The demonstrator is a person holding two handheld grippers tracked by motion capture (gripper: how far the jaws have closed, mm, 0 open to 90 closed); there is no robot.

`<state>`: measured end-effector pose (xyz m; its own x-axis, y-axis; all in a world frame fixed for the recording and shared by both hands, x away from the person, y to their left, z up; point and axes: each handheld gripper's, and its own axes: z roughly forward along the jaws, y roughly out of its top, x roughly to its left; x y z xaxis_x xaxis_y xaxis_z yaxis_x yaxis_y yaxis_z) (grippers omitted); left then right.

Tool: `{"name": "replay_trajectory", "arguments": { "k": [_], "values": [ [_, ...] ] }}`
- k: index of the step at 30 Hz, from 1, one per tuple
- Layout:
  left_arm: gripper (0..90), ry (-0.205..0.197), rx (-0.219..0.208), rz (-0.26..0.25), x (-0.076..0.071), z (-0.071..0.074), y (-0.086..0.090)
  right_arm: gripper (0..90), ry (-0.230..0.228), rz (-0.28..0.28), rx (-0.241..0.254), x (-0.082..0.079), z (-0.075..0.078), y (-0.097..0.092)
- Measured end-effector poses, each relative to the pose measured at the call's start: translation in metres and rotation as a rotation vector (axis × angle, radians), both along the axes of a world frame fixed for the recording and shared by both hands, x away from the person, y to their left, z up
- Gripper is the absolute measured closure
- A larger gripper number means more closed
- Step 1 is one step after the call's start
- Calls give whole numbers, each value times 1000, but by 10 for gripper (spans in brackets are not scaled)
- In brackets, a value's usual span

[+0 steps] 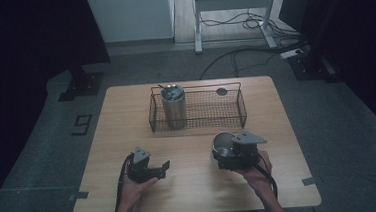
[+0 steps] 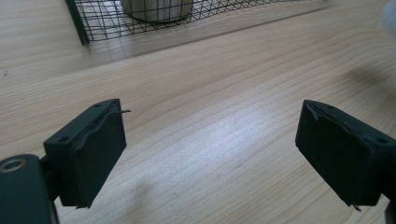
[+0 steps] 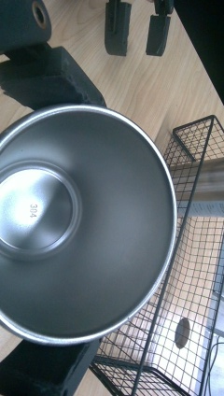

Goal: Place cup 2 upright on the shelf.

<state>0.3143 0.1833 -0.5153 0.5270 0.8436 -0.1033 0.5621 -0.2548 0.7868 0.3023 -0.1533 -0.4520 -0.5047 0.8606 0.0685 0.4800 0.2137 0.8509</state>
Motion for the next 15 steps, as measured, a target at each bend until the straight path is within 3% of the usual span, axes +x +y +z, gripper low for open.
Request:
{"name": "replay_trajectory", "arguments": {
  "k": [8,15],
  "values": [
    [87,1,32,-4,2,-3,-6,63,9,-1,15,6,-3,3],
    [87,-19,15,4,9,2,-1,63,0,-11,18,11,11,1]
  ]
}}
